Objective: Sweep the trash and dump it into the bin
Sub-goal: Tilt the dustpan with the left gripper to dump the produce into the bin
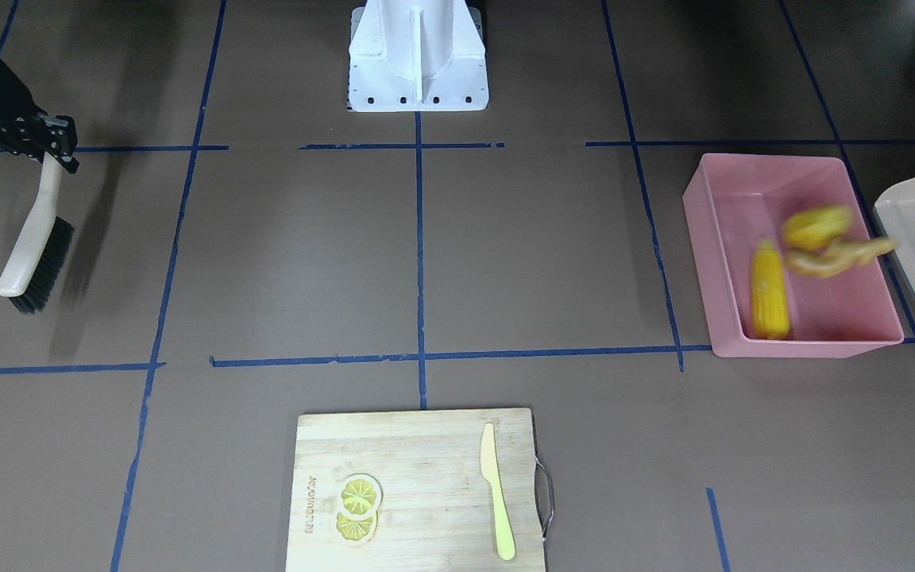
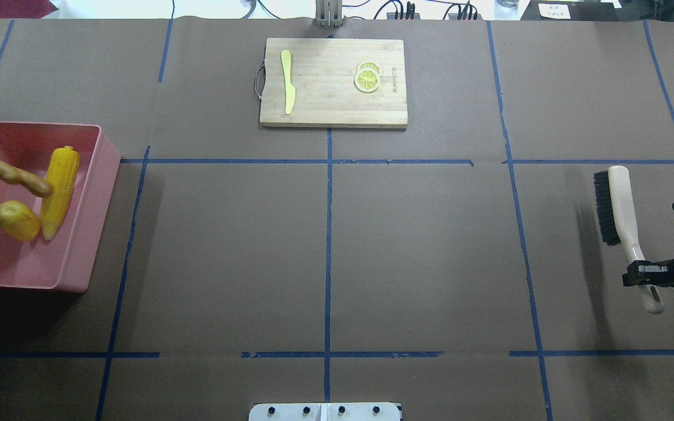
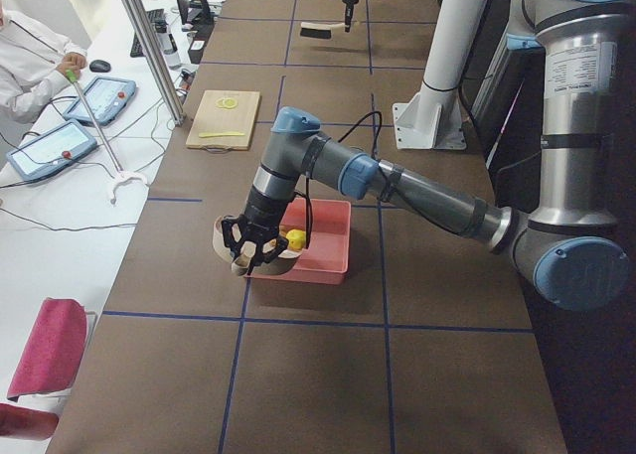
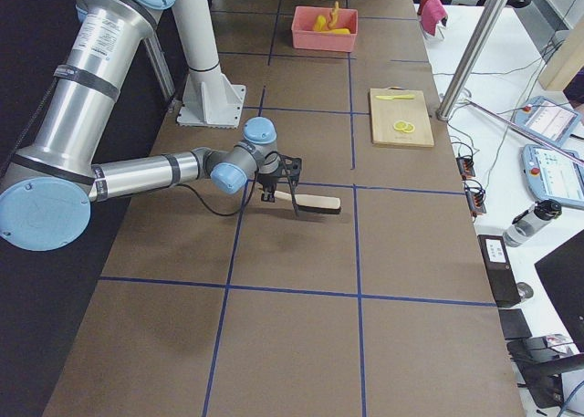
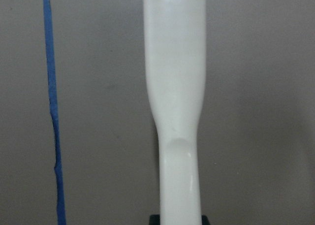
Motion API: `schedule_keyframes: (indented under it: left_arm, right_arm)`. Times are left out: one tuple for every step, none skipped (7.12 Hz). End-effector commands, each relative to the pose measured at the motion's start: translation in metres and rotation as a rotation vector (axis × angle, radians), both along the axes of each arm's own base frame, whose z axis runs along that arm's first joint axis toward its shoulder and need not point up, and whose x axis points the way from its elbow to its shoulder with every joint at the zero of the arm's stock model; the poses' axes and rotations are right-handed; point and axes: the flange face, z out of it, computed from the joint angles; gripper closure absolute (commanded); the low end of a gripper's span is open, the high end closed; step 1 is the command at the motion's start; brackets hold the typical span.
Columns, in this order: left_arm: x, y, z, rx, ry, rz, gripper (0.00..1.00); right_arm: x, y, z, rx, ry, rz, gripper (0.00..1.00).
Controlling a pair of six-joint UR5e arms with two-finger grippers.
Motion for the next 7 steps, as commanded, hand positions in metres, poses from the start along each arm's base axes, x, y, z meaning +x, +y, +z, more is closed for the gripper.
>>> schedule_keyframes:
  left_arm:
    - [0.004, -0.001, -0.001, -0.001, -0.013, 0.008, 1.00]
    - [0.007, -0.001, -0.004, -0.003, 0.017, 0.011, 1.00]
    - [0.021, -0.011, -0.018, -0.003, 0.136, 0.050, 1.00]
    - [0.036, -0.025, -0.044, -0.046, 0.269, 0.039, 1.00]
    - [0.055, -0.045, -0.091, -0.095, 0.419, -0.024, 1.00]
    - [0.082, -0.054, -0.119, -0.106, 0.474, -0.030, 1.00]
    - [0.149, -0.053, -0.144, -0.108, 0.489, 0.075, 1.00]
  right_arm:
    - [-0.001, 0.000, 0.000, 0.008, -0.016, 0.001, 1.00]
    - [-0.002, 0.000, -0.002, 0.008, -0.018, 0.002, 1.00]
    - [-0.002, -0.001, -0.005, 0.011, -0.024, 0.003, 1.00]
    - [-0.006, -0.003, -0.007, 0.014, -0.028, 0.004, 1.00]
    - [-0.008, -0.005, -0.009, 0.018, -0.032, 0.006, 1.00]
    - [-0.010, -0.007, -0.008, 0.019, -0.033, 0.006, 1.00]
    - [-0.017, -0.014, -0.015, 0.027, -0.048, 0.009, 1.00]
